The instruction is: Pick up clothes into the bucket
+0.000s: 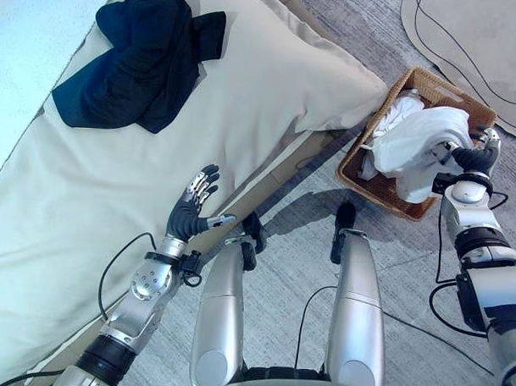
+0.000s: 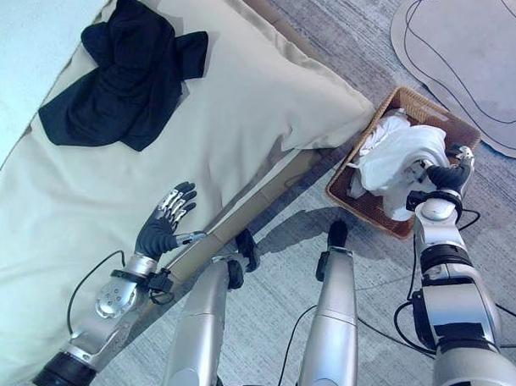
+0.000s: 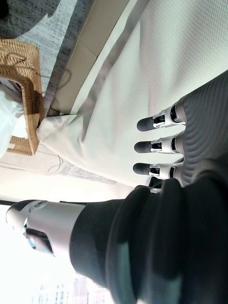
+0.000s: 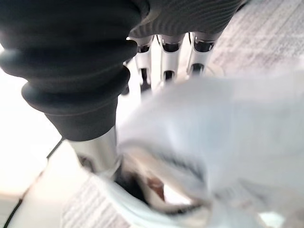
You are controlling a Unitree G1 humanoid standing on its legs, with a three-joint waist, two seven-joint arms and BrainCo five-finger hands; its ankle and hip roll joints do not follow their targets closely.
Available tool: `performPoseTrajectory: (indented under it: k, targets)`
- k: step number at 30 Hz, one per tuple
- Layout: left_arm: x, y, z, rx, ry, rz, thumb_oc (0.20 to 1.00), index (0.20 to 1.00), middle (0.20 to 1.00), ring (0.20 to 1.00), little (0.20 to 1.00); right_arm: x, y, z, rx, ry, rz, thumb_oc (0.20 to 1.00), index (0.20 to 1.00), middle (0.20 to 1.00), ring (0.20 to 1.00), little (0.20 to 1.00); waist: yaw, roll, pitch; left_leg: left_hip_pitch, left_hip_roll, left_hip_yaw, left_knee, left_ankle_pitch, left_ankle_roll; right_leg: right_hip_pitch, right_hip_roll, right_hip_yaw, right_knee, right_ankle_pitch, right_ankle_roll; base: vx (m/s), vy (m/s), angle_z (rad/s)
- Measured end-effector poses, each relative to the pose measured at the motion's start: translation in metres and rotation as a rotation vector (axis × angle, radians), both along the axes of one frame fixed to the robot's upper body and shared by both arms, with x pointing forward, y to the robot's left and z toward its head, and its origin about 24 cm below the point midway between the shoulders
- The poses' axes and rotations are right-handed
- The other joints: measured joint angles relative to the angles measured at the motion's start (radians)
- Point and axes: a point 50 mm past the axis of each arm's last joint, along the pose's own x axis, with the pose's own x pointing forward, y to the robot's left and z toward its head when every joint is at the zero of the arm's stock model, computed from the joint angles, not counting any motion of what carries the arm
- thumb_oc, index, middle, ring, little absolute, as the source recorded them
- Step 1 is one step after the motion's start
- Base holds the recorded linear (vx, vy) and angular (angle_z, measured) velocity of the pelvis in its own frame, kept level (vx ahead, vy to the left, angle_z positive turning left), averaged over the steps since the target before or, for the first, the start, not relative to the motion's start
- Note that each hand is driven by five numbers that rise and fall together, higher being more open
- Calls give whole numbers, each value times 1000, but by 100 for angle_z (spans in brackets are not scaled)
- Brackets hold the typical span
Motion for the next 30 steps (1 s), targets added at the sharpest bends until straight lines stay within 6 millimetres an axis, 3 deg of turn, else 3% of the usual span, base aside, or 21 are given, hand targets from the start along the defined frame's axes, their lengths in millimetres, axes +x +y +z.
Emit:
performPoseTrajectory:
  k: [7, 13, 15, 16, 20, 21, 23, 24, 26, 28, 30]
  targets:
    - [0, 1, 0, -13, 4, 2, 1000, 1000, 1000, 1000, 1000, 0, -5, 12, -12, -27, -13, 1000, 1000, 1000, 1000, 1000, 0, 0, 0, 51, -8, 1, -71, 19, 16, 46, 4, -6, -58, 19, 0, -1, 0, 0]
    - [5, 0, 0, -22, -1, 17, 1000, 1000, 1000, 1000, 1000, -4, 2, 5, -30, -50, 42, 1000, 1000, 1000, 1000, 1000, -3, 0, -7, 217, -20, -7, -246, 86, 2, 207, 7, -50, -185, 51, 10, 60, -71, 7]
    - [7, 3, -1, -30, -1, 38, 1000, 1000, 1000, 1000, 1000, -11, 7, -8, -32, -42, 83, 1000, 1000, 1000, 1000, 1000, -3, 0, -9, 271, -18, -24, -292, 101, -7, 266, 9, -80, -198, 48, 9, 138, -213, 29]
    - [9, 9, -7, -57, 19, 90, 1000, 1000, 1000, 1000, 1000, -22, 17, -25, -10, -63, 138, 1000, 1000, 1000, 1000, 1000, -4, -1, -9, 336, -14, -48, -341, 119, -22, 338, 15, -112, -215, 35, 8, 138, -184, 40]
    - [5, 24, -26, -30, 85, 169, 1000, 1000, 1000, 1000, 1000, -48, 37, -77, 75, 15, 205, 1000, 1000, 1000, 1000, 1000, -6, -5, -68, 423, 4, -98, -409, 137, -22, 442, 26, -177, -240, 4, 3, 138, -186, 38]
    - [5, 28, -30, -24, 93, 207, 1000, 1000, 1000, 1000, 1000, -63, 45, -93, 110, 23, 239, 1000, 1000, 1000, 1000, 1000, 3, -5, -74, 462, 12, -127, -437, 154, -43, 498, 35, -212, -256, 0, 2, 125, -130, 43]
    - [3, 30, -38, 4, 120, 229, 1000, 1000, 1000, 1000, 1000, -74, 57, -112, 169, 49, 266, 1000, 1000, 1000, 1000, 1000, -2, -18, -94, 502, 19, -156, -461, 161, -36, 558, 38, -253, -269, -15, -1, 99, -70, 53]
    - [1, 29, -45, 4, 146, 235, 1000, 1000, 1000, 1000, 1000, -85, 66, -132, 225, 88, 273, 1000, 1000, 1000, 1000, 1000, -2, -31, -113, 542, 25, -177, -478, 161, -37, 612, 42, -280, -287, -25, -1, 62, -34, 41]
    - [-5, 28, -56, 29, 186, 234, 1000, 1000, 1000, 1000, 1000, -100, 74, -152, 261, 154, 305, 1000, 1000, 1000, 1000, 1000, 2, -51, -182, 549, 23, -189, -494, 160, -38, 625, 40, -298, -289, -47, -3, 61, -18, 39]
    - [-7, 27, -65, 26, 226, 243, 1000, 1000, 1000, 1000, 1000, -116, 70, -165, 282, 198, 289, 1000, 1000, 1000, 1000, 1000, -1, -51, -197, 581, 16, -219, -512, 173, -43, 710, 25, -369, -313, -49, 0, 99, 132, 75]
    - [-12, 29, -73, 39, 259, 248, 1000, 1000, 1000, 1000, 1000, -125, 72, -174, 308, 223, 277, 1000, 1000, 1000, 1000, 1000, 2, -62, -233, 596, 9, -218, -523, 163, -44, 745, 14, -393, -343, -54, 1, 146, 166, 47]
